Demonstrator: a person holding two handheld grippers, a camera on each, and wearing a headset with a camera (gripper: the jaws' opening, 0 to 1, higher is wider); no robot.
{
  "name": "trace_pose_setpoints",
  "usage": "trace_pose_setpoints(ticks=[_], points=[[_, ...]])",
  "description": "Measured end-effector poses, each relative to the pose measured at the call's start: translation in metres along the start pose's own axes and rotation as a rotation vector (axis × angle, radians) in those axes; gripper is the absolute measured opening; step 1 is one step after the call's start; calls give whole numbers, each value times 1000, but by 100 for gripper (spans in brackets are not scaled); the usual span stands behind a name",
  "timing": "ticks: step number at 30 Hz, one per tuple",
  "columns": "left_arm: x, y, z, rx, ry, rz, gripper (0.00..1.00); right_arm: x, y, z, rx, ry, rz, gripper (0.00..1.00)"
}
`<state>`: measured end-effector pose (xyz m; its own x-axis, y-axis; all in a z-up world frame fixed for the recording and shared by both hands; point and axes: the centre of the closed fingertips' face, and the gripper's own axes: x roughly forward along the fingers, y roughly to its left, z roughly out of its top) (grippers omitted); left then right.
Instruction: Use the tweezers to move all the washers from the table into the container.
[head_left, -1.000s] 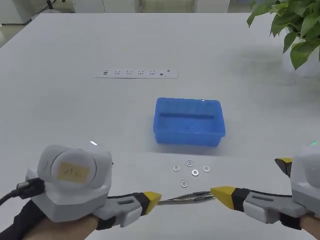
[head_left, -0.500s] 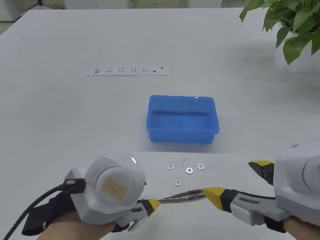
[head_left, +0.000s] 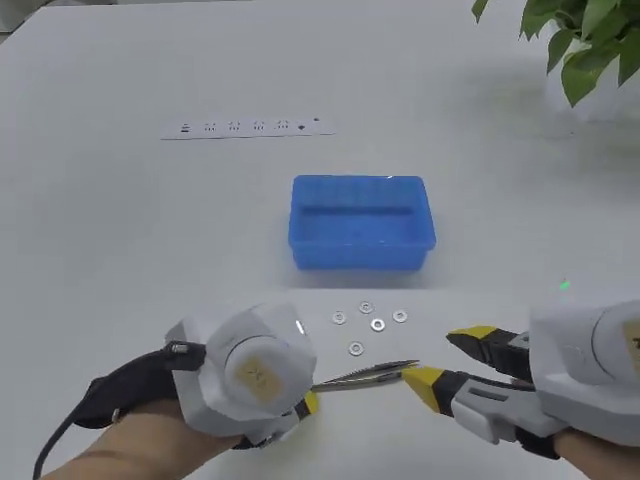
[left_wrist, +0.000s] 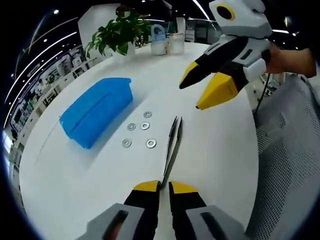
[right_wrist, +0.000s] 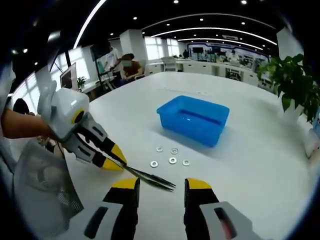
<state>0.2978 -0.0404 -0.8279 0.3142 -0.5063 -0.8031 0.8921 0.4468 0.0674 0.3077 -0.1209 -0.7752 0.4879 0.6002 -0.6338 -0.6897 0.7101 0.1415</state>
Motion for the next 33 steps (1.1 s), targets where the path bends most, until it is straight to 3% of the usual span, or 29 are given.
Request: trace_pose_setpoints(ticks=[9,13,17,22,26,33], points=[[0,-3,1,65,20,-18,0,11,21,6,-49,8,67,26],[-7,-7,5,66,20,-39,0,14,24,8,-96,13,88,21],[-25,-7,24,43,-13,-53,0,15,29,12,-207,13,112,18],[-43,-4,52,49,-83,-52,0,18,37,11,-270,27,142,18],[-49,-4,70,72,-116,-43,0,22,39,12,-326,24,125,21],[-54,-9,86,125,-144,-56,0,32,36,20,-392,15,116,19]])
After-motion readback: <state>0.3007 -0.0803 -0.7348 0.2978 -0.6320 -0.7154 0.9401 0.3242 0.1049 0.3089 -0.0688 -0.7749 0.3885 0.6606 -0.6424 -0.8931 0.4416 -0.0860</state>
